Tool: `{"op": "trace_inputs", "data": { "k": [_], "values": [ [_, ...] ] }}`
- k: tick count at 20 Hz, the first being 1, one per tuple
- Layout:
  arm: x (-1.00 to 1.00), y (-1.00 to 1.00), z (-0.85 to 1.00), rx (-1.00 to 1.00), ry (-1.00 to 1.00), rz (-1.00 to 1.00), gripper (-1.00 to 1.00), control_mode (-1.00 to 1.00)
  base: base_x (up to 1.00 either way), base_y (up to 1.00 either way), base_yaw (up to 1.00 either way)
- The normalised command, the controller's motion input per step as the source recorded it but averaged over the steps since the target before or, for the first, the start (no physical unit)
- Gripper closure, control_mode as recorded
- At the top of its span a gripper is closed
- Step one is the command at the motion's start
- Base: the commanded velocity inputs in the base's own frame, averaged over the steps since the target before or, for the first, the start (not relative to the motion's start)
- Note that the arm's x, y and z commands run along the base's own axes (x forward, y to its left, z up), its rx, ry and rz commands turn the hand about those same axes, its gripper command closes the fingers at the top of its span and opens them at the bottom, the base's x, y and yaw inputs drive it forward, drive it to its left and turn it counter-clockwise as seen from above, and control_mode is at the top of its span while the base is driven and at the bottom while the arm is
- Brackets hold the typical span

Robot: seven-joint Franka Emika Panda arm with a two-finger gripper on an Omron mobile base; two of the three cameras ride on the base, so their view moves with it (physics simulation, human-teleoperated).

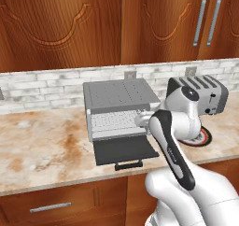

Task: Pick up the bagel from the plate, place it on the toaster oven rack, close the door, and set the timer.

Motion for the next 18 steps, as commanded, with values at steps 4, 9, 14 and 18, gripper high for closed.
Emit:
{"op": "trace_inputs", "data": {
  "k": [4, 9, 14, 18],
  "values": [
    [0.25, 0.00, -0.02, 0.00, -0.08, 0.00, -1.00, -1.00, 0.00, 0.00, 0.00],
    [0.21, 0.13, -0.06, 0.11, -0.03, 0.00, -1.00, -1.00, 0.00, 0.00, 0.00],
    [0.10, 0.08, -0.05, 0.20, -0.01, 0.00, -1.00, -1.00, 0.00, 0.00, 0.00],
    [0.09, 0.00, -0.13, 0.14, 0.00, 0.00, -1.00, -1.00, 0.00, 0.00, 0.00]
  ]
}}
